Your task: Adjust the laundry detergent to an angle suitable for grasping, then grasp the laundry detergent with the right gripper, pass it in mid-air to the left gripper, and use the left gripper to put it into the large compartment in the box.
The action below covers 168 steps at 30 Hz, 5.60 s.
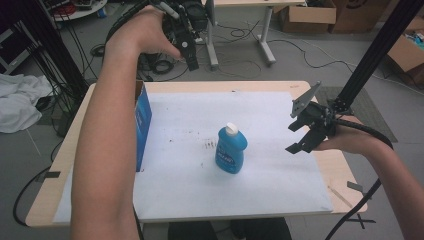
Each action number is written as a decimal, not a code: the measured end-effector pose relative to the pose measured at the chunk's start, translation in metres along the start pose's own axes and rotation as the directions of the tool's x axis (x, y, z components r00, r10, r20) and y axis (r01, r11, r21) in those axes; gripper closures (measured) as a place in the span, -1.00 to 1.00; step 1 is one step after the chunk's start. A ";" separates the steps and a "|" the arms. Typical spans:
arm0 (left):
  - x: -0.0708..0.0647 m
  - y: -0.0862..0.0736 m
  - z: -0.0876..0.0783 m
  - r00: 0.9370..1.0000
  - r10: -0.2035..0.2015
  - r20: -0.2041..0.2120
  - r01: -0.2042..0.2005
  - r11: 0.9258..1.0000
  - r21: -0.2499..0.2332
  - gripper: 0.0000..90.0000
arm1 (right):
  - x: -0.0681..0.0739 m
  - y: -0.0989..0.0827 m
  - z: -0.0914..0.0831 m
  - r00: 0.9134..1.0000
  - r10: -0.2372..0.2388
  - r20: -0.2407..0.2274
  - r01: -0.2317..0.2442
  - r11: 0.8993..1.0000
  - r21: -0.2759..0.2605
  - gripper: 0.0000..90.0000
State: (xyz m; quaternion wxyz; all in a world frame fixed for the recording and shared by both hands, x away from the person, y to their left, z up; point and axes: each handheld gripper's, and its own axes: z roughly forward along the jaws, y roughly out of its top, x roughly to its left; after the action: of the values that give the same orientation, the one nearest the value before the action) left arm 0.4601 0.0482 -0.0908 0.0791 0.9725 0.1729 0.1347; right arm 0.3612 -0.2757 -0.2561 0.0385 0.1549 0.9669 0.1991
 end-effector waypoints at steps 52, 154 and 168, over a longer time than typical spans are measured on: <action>-0.006 -0.009 0.006 1.000 0.018 0.019 -0.018 1.000 0.018 -0.66 | 0.004 -0.008 -0.006 0.997 0.061 0.049 -0.047 0.968 -0.247 -0.62; -0.012 -0.032 0.018 0.999 -0.010 0.049 0.008 1.000 0.028 -0.66 | 0.045 0.057 0.134 0.991 0.115 0.071 -0.082 0.930 -0.359 -0.19; -0.011 -0.033 0.021 0.998 -0.011 0.054 0.009 0.999 0.034 -0.66 | 0.043 0.054 0.135 0.990 0.131 0.044 -0.104 0.914 -0.393 -0.02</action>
State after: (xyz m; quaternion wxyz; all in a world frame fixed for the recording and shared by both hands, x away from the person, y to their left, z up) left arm 0.4462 0.0728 -0.1203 0.0683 0.9761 0.1776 0.1050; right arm 0.3541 -0.1651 -0.3595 0.0902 0.2088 0.8949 0.3839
